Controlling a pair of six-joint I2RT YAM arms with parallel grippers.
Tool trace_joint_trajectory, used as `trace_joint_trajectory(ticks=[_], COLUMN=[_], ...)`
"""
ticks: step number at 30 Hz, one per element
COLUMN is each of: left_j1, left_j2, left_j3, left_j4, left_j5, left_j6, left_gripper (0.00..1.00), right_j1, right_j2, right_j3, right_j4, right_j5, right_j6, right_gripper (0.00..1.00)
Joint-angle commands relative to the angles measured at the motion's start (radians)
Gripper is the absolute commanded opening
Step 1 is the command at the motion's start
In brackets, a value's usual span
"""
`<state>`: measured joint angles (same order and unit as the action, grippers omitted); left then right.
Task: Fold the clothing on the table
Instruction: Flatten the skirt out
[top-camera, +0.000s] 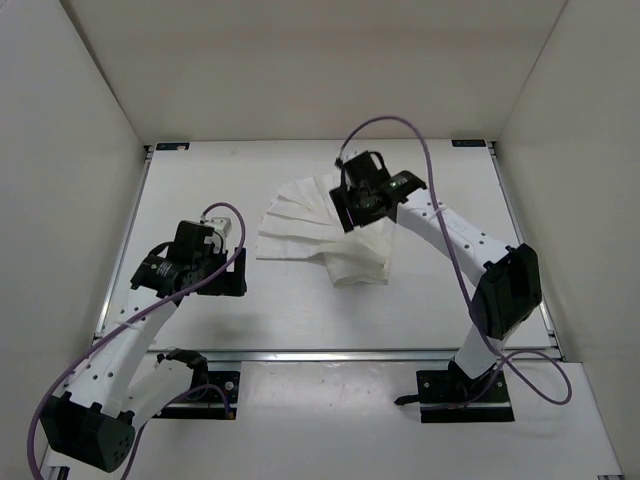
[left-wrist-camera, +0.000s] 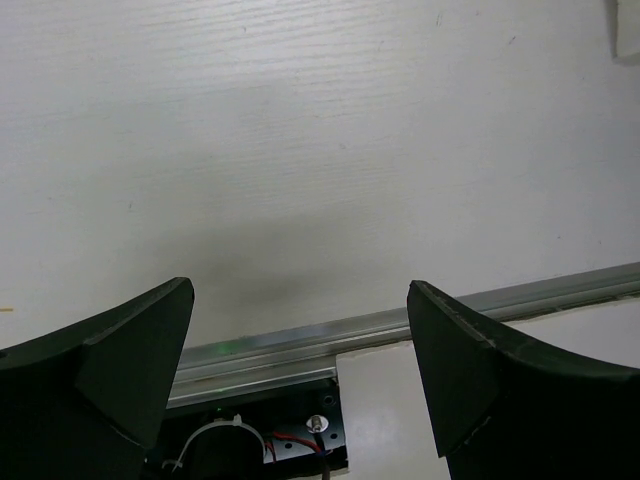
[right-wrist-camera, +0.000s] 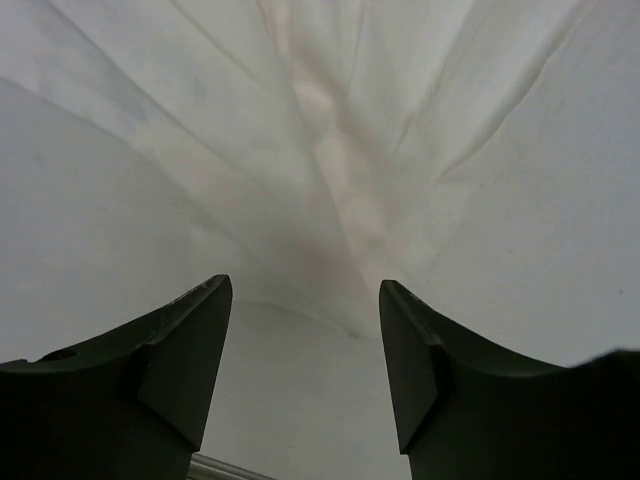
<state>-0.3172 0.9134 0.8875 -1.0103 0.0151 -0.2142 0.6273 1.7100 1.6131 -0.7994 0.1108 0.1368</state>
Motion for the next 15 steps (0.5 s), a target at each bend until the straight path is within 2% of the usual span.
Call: trace_joint_trajectory(ticks=[1, 3, 8, 15], left_j1=[0.021, 0.004, 0.003, -0.005], left_j2=[-0.01, -0.011, -0.008, 0.015], left_j3=[-0.005, -0.009, -0.012, -0.015], left_j4=[-0.001, 0.004, 0.009, 0.01], left_j5=[0.006, 0.016, 0.023, 0.031], left_j6=[0.001, 0.006, 0.016, 0.016], left_gripper=[0.99, 0.98, 0.99, 0.98], right_j1=[0.048, 0.055, 0.057, 0.045], right_j2=[-0.07, -0.102, -0.161, -0.142], right_j3=[-0.158, -0.286, -0.459, -0.49], right_j4=[-0.015, -0.001, 0.09, 0.187], right_j5=[0.148, 0.176, 0.216, 0.227], right_j6=[-0.054, -0.083, -0.106, -0.128], right_gripper=[0.58, 0.58, 0.56, 0.55])
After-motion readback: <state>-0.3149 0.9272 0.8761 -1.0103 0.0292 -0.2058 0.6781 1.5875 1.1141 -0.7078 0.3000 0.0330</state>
